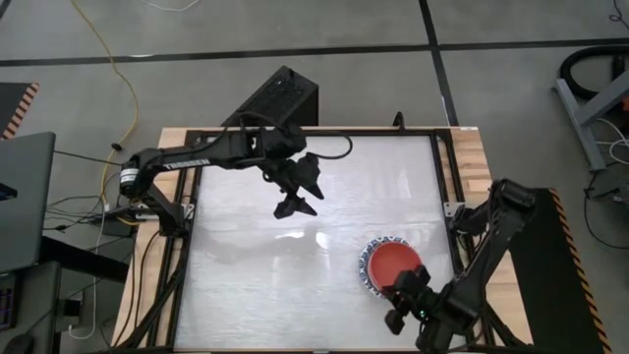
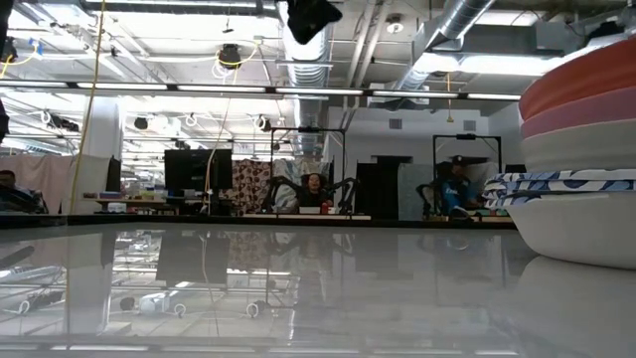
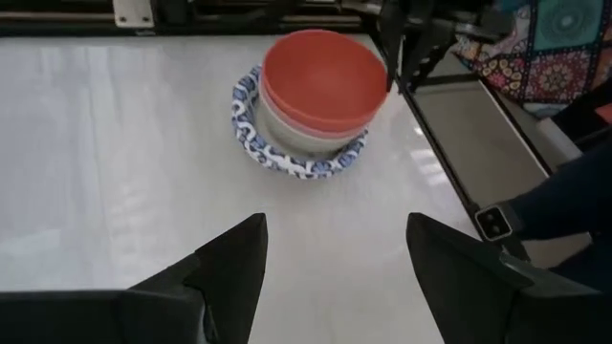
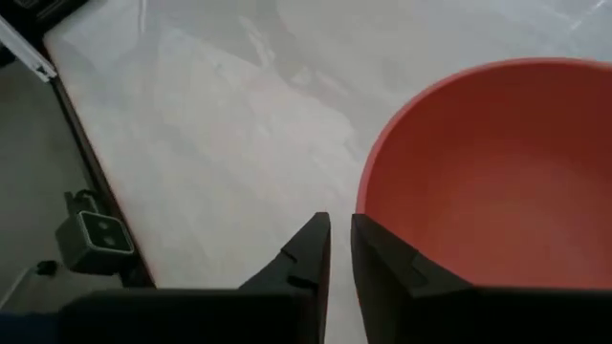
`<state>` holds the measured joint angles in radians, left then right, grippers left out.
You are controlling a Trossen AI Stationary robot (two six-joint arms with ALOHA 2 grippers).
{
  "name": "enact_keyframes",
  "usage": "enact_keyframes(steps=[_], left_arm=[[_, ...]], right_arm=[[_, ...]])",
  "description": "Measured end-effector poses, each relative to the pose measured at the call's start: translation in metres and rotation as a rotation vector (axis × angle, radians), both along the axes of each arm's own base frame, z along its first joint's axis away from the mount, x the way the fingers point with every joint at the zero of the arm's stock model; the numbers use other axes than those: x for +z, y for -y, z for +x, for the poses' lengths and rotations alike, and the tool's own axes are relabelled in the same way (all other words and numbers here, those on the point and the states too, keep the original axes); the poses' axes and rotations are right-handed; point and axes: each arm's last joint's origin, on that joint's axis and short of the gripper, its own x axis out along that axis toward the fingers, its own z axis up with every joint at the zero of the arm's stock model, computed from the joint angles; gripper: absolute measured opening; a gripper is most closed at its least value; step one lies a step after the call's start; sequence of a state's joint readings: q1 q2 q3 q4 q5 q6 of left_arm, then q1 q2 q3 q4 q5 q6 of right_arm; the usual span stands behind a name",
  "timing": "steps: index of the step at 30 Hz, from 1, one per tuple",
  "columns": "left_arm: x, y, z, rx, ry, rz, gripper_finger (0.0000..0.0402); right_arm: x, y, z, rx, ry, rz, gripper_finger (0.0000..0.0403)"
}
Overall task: Nest bowls inside each other by size order
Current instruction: Stack the orange bowl on top of the pink bowl
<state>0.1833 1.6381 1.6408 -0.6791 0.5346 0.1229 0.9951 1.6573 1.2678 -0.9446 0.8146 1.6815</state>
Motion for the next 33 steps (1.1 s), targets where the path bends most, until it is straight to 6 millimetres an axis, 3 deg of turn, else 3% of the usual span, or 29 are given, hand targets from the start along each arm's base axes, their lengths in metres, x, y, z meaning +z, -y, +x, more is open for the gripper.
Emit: enact_keyframes(steps=[8, 33], left_arm=[[-0.019, -0.001, 0.0, 0.021, -0.05, 0.002, 0.024], [-0.018, 0.0, 0.0, 0.009, -0.043, 0.009, 0.024]], right_arm=[[0.005, 0.005, 0.002, -0.027, 0.072, -0.045, 0.0066], [-0.014, 0.01, -0.001, -0.054, -0.012, -0.033, 0.0065]])
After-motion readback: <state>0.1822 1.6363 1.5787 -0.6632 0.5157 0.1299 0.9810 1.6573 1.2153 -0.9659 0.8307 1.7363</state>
